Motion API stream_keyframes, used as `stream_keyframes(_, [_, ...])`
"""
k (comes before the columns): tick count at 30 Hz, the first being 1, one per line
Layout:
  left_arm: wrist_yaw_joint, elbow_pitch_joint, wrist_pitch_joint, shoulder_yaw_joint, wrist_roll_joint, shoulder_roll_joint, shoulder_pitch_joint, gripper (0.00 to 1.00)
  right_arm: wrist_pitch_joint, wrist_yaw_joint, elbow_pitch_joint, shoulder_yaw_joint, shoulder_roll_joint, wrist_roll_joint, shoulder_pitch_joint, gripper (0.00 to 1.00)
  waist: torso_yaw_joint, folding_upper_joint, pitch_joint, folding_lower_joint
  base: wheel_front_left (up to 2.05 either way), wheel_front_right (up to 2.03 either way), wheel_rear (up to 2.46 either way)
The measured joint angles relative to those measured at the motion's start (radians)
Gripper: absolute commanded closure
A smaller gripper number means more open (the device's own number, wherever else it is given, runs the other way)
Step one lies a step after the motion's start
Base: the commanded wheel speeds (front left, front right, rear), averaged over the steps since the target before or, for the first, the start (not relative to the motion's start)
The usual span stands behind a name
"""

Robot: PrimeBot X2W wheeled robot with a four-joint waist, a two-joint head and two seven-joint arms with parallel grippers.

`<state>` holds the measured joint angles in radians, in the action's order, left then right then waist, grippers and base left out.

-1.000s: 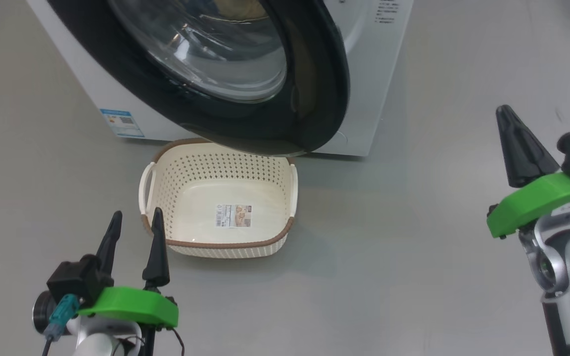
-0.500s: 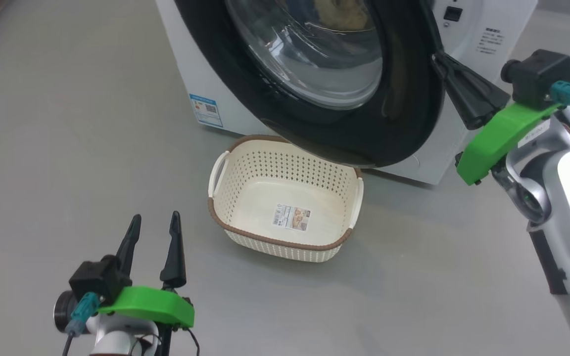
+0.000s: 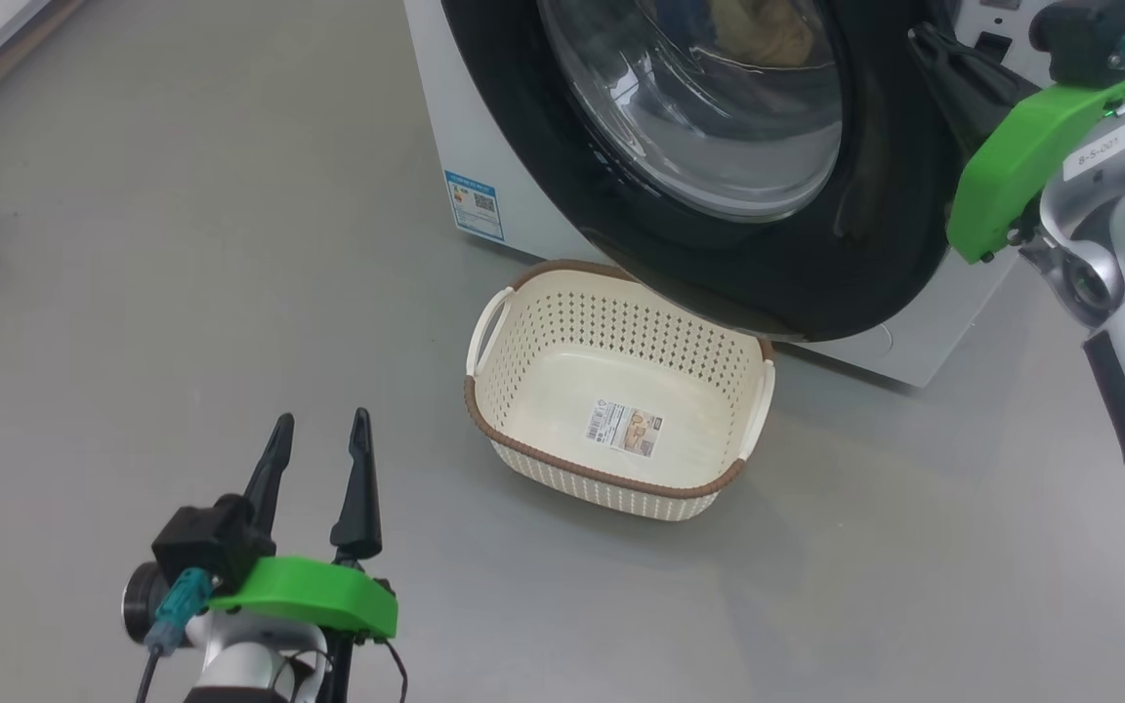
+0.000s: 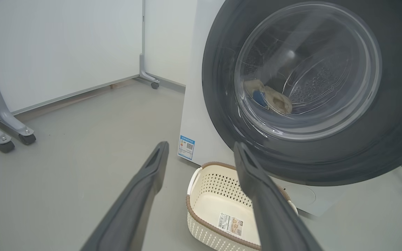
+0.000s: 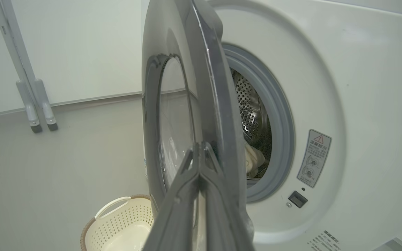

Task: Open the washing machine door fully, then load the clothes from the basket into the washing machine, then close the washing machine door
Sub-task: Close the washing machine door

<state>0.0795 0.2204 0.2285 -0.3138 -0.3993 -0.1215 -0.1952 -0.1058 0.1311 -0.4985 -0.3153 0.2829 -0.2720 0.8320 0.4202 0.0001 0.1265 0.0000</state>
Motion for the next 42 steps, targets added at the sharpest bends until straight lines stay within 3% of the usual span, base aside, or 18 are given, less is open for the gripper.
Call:
stream_keyframes(17, [-0.001, 0.028, 0.018, -0.012, -0.010, 0.029, -0.026, 0.00, 0.038, 0.001, -0.210, -0.043, 0.004, -0.026, 0.153, 1.00, 0.036, 0.0000, 0.040, 0.0000, 0.00, 0.00, 0.00])
stream_keyframes(29, [-0.023, 0.032, 0.019, -0.017, -0.020, 0.069, -0.096, 0.00, 0.036, 0.001, -0.325, -0.017, 0.043, -0.008, 0.318, 1.00, 0.050, 0.0000, 0.144, 0.0001, 0.00, 0.00, 0.00])
stream_keyframes(42, [-0.044, 0.040, 0.019, -0.027, -0.031, 0.083, -0.109, 0.00, 0.076, 0.001, -0.458, 0.017, 0.091, 0.050, 0.453, 1.00, 0.124, -0.0001, 0.225, 0.0001, 0.00, 0.00, 0.00])
